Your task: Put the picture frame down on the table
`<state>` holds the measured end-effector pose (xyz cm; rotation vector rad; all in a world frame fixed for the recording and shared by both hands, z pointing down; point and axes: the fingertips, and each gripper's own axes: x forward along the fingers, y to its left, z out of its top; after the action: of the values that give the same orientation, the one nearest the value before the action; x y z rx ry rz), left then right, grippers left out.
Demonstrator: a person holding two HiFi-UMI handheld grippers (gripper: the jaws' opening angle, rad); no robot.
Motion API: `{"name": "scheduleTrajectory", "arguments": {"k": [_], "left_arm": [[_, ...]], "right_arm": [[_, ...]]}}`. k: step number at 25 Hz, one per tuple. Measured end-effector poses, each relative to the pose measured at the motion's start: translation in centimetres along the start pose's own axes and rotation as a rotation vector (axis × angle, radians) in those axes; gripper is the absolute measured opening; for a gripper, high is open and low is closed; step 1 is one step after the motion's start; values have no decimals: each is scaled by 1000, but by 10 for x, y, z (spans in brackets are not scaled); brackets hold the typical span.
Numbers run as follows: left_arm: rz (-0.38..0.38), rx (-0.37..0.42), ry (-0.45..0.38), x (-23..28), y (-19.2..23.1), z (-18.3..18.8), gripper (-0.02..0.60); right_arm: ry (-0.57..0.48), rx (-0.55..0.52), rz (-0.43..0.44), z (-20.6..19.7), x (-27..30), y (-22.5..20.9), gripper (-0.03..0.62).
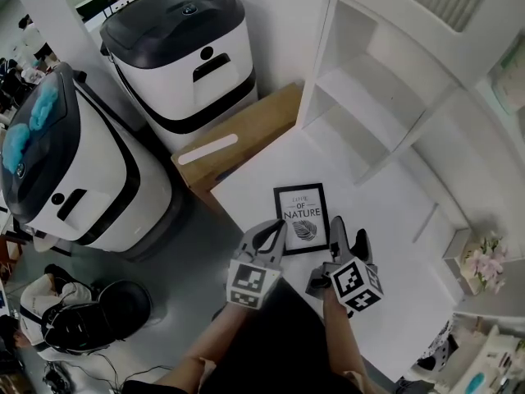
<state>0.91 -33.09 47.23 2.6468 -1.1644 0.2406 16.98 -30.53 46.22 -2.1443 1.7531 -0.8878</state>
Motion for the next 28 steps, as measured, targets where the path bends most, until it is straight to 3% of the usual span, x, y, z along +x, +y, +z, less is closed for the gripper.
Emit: {"name": "scheduleTrajectory", "arguments": {"k": [9, 19, 23, 28], "left_arm": [[-4, 6, -37, -3, 1, 14, 12], [-10, 11, -56, -7, -1, 19, 12], [-14, 12, -56, -7, -3, 20, 12], [-16, 17, -60, -8, -4, 22, 12]], "right_arm": [[-124, -253, 136, 18, -16, 42, 387], [-138, -352, 165, 11, -23, 53, 381], [-165, -380, 165, 13, -28, 59, 233], [-177, -423, 180, 12, -32, 67, 127]]}}
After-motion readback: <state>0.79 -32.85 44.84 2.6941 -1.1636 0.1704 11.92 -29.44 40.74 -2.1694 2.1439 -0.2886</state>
